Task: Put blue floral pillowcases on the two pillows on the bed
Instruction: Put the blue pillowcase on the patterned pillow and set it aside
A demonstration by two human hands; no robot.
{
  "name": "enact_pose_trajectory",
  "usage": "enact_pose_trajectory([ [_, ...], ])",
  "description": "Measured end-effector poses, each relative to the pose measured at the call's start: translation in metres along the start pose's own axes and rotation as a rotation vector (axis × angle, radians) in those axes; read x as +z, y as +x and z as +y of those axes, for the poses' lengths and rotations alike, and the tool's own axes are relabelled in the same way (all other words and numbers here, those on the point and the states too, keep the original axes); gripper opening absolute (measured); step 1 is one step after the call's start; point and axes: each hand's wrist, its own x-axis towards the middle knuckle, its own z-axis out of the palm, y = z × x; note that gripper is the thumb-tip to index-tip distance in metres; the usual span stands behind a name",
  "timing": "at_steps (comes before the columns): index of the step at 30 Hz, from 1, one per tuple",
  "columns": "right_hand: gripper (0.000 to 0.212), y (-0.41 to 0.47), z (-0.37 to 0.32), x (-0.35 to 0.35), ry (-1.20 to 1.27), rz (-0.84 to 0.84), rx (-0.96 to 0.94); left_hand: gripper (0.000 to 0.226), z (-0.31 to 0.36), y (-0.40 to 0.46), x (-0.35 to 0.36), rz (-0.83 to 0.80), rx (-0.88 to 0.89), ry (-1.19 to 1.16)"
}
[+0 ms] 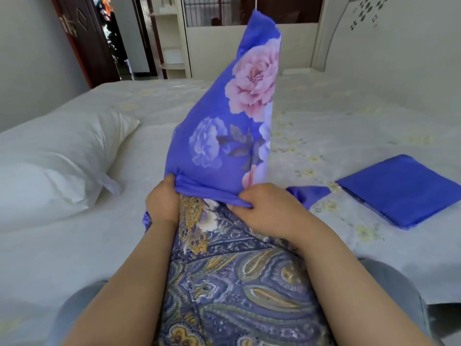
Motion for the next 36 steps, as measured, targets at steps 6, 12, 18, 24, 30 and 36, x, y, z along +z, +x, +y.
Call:
enact_pose_trajectory([
  [6,0.064,-0.017,-0.013,-0.023,-0.275,-0.076,0.212,0.024,0.009,-0.005,-0.006,0.194,0.02,-0.338],
  [12,0.071,0.019,-0.016,0.016,-0.322,0.264,0.021,0.013,0.052,-0.037,-0.033,0.21,0.063,-0.802],
  [18,0.045,0.028,0.005,0.04,-0.062,0.744,-0.104,0.01,0.056,-0.062,-0.069,0.029,0.261,-0.521],
  [24,0.047,0.031,-0.016,0.024,-0.099,0.546,-0.132,0.05,0.048,-0.052,-0.047,0.227,0.25,-0.295],
  [30,0.042,0.026,-0.043,0.002,0.276,-0.05,0.088,0.045,0.047,-0.023,-0.031,0.31,0.175,-0.249],
  [36,0.032,0.031,-0.008,-0.012,-0.039,0.058,0.178,0.047,0.032,-0.015,-0.022,0.071,0.265,-0.509],
])
